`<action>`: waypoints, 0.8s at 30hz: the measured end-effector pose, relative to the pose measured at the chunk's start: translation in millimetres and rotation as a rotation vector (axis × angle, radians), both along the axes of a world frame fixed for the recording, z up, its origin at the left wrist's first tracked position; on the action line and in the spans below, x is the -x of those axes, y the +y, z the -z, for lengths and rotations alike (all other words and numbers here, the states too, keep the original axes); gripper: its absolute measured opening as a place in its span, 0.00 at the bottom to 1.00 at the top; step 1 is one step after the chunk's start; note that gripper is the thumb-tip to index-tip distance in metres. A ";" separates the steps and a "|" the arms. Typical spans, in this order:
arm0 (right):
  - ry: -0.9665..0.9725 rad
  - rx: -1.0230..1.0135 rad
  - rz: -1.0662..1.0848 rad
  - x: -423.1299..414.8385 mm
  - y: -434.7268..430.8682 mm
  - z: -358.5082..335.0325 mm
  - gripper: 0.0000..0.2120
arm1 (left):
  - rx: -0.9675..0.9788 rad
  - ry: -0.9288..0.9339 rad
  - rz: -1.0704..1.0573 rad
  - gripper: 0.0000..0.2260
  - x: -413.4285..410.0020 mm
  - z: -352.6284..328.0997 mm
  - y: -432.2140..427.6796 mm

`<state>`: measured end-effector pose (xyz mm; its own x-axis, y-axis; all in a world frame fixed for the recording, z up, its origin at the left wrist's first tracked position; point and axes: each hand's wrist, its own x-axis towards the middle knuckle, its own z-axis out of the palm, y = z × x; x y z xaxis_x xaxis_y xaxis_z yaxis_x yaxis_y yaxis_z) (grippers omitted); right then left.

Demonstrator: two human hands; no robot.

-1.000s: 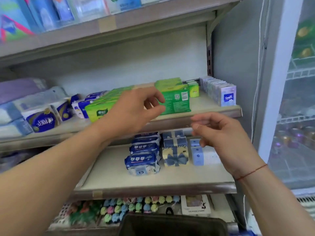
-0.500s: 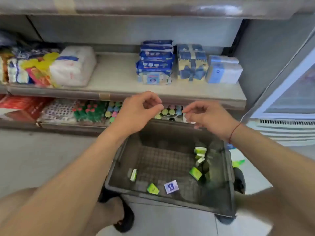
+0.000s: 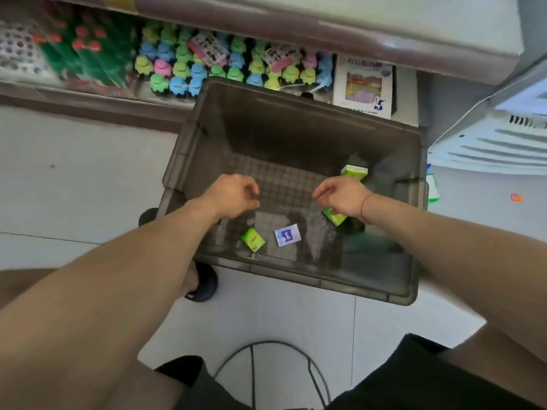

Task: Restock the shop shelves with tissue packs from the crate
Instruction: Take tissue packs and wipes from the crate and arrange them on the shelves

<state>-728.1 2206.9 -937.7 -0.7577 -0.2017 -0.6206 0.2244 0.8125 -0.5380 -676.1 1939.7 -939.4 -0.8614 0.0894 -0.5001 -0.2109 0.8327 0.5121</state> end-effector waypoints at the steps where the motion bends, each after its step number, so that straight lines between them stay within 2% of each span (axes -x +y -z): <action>1: -0.014 -0.038 -0.033 -0.6 2.3 13.3 0.11 | 0.031 -0.057 0.036 0.12 -1.0 13.4 1.6; 5: -0.124 -0.165 -0.201 -7.0 4.2 56.0 0.13 | 0.099 -0.222 0.175 0.15 0.1 60.3 16.1; 8: -0.142 -0.195 -0.355 -16.4 -10.1 84.8 0.13 | 0.107 -0.274 0.237 0.19 4.8 90.8 29.0; 13: 0.036 -0.240 -0.702 -36.7 -36.9 132.2 0.18 | 0.202 -0.270 0.489 0.22 4.5 129.5 46.8; 17: 0.181 -0.275 -0.806 -48.4 -45.4 155.5 0.12 | 0.321 -0.357 0.674 0.21 0.5 154.5 52.5; 20: 0.237 -0.340 -0.861 -55.3 -43.2 173.1 0.10 | 0.410 -0.413 0.715 0.23 2.0 167.3 53.2; 24: 0.296 -0.434 -0.877 -53.9 -40.3 187.0 0.18 | 0.407 -0.468 0.667 0.23 1.6 182.7 47.7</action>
